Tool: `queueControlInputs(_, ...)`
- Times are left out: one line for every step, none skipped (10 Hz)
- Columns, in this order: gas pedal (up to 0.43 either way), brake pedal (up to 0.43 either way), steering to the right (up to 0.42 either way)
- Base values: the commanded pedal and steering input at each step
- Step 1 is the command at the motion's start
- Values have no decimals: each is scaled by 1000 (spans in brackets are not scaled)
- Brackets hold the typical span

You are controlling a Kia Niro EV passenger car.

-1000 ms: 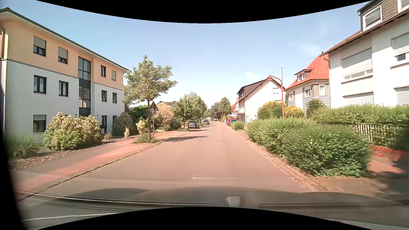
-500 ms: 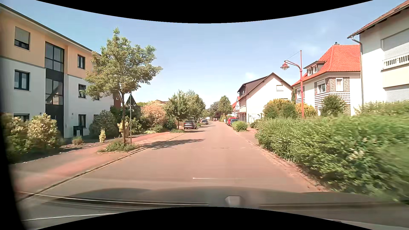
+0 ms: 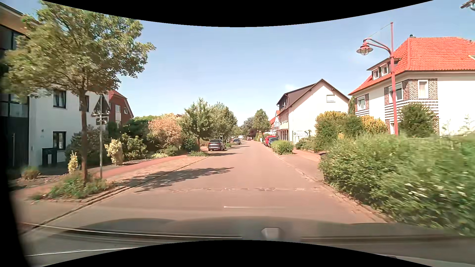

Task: Follow the waypoints while adhering to traffic rules and regulations

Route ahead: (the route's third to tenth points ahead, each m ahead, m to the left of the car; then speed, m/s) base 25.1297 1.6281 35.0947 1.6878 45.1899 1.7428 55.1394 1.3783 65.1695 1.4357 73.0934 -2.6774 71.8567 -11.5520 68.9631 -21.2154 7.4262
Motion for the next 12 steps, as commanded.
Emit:
queueControlInputs(79, 6, 5)
queueControlInputs(79, 6, 5)
queueControlInputs(79, 6, 5)
queueControlInputs(79, 6, 5)
queueControlInputs(79, 6, 5)
queueControlInputs(79, 6, 5)
queueControlInputs(79, 6, 9)
queueControlInputs(87, 6, 11)
queueControlInputs(87, 6, 11)
queueControlInputs(87, 6, 11)
queueControlInputs(87, 6, 10)
queueControlInputs(87, 6, 7)
